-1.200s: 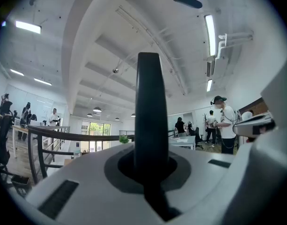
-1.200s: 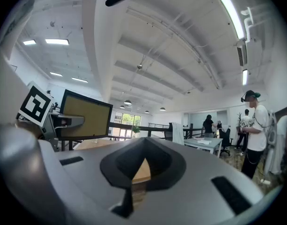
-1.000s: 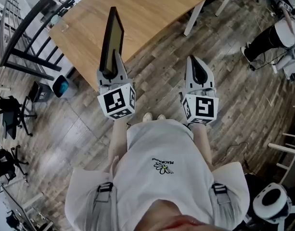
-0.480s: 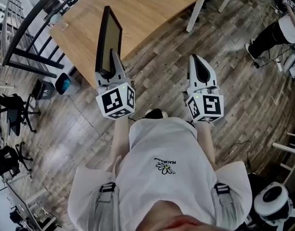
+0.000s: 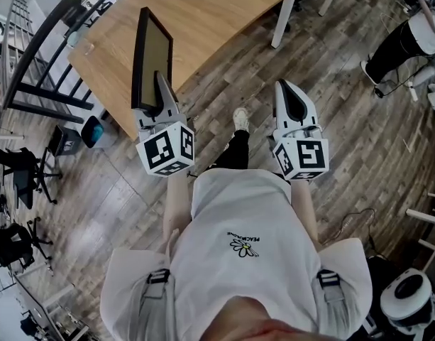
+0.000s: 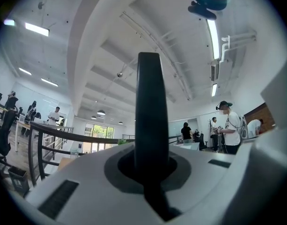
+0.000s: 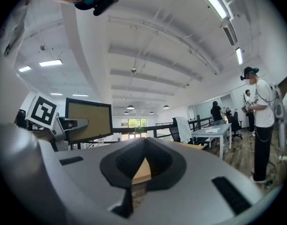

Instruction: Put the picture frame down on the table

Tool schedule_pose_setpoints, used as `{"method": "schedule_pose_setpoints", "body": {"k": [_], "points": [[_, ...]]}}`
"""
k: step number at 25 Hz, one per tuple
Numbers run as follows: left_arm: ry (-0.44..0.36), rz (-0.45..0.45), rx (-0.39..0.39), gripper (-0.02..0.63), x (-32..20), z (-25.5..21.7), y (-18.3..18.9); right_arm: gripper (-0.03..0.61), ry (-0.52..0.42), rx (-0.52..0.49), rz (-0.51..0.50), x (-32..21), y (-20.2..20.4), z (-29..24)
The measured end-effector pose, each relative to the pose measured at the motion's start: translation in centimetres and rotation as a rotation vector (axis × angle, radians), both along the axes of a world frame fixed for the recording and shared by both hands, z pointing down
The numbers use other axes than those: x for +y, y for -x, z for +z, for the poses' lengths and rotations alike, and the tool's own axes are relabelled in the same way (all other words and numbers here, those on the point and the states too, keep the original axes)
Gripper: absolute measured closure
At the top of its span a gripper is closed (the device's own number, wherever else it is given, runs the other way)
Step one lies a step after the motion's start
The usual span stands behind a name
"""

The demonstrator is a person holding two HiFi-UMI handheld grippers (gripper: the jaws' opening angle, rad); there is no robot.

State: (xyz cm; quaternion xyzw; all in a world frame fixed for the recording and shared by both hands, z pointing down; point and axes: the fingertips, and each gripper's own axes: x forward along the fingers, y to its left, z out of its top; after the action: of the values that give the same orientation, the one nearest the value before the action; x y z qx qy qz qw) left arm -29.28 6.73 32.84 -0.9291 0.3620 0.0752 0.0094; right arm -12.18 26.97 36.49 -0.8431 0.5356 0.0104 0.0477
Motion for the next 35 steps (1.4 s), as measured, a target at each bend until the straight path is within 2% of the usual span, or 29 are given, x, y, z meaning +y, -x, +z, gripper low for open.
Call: {"method": "schedule_pose_setpoints", "body": {"k": [4,9,17,23,28,35], "points": [[-0.005,0.010,0.024,0.591,-1.5,1.0,-2.5,0.571,0.003,0.003,0.005,-1.2,-2.6,1.5],[0.016,-0.004,0.046,0.589,-4.8,2.5,-7.0,0.571,0.006,-0.026,-0.013,-4.7,-7.9,3.5],[0.016,-0.083,0.074,0.589,-14.3,1.5,-16.2,0.571,0.068,0.001,-0.114,-15.6,-17.2,2.9],[-0.012,-0.130,0.046,0.589,-21.1,0.5,-22.2,0.571,0.036,-0.044,-0.212,-24.8,-23.4,0.6],[0.008,-0.202,0.075,0.590,-25.1,0.6,-24.4,0.571,0.104,-0.013,-0.335,-31.8,-25.3,0.9],[-0.004,-0.313,0.033,0.591,-29.1,-0.3,-24.9,0.571,0.092,0.041,-0.458,-39.0,-25.9,-1.2]]}}
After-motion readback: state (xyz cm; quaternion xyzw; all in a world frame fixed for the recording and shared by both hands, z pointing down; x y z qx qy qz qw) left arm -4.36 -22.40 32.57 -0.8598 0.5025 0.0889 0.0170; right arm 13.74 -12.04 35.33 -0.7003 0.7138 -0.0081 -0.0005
